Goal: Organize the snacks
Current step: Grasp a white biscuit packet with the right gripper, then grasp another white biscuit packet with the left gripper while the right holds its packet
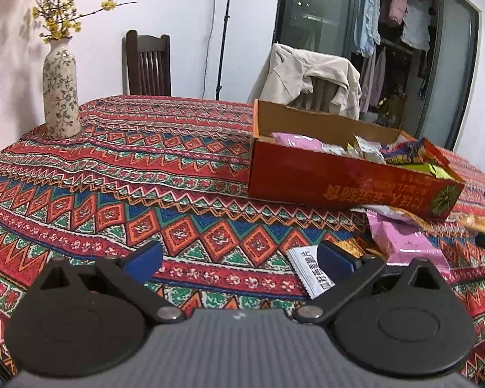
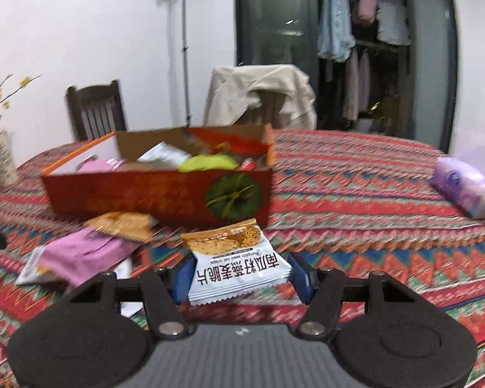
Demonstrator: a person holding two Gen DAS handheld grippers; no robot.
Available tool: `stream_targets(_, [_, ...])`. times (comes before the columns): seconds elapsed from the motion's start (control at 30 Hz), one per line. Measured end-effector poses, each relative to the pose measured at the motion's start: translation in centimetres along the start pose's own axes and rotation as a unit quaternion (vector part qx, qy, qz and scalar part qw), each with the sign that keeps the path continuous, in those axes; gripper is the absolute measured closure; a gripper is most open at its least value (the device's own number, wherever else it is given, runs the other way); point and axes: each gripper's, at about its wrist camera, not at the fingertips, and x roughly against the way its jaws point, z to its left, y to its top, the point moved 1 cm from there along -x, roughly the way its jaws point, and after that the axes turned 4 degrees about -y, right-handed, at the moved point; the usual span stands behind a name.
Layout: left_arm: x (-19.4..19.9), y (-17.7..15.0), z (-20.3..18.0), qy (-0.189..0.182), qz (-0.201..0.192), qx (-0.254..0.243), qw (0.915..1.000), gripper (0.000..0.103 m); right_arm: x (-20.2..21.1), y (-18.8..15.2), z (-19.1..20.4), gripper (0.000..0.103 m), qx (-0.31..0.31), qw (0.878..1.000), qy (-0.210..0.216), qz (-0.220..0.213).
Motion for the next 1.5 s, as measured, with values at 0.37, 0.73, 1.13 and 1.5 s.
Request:
stream_targets(0.37, [-0.5, -1.0, -4.3, -0.015, 0.035, -0.078, 0.9962, 0.0, -2.2, -0.3, -0.6, 0.042, -0.013, 0.999, 0.025, 0.016])
stream_targets(0.73, [-4.0, -0.9, -6.8, 0.009, 0.078, -0.113, 0.9904, 0.0, -2.2, -0.5, -1.5, 0.04, -0.04, 0.998, 0.044, 0.02])
stream_targets(1.13, [-5.7, 0.4, -5.0, 0.03, 0.085, -0.043, 0.995, 0.009, -2.2, -0.5, -1.5, 0.04, -0.044, 0.997, 0.052, 0.023])
stream_targets(1.5, [-4.9, 0.8, -5.4, 0.022, 0.077, -0.058, 0.9951, 0.004, -2.2, -0.5, -1.6, 0.04, -0.046, 0.997, 0.052, 0.024])
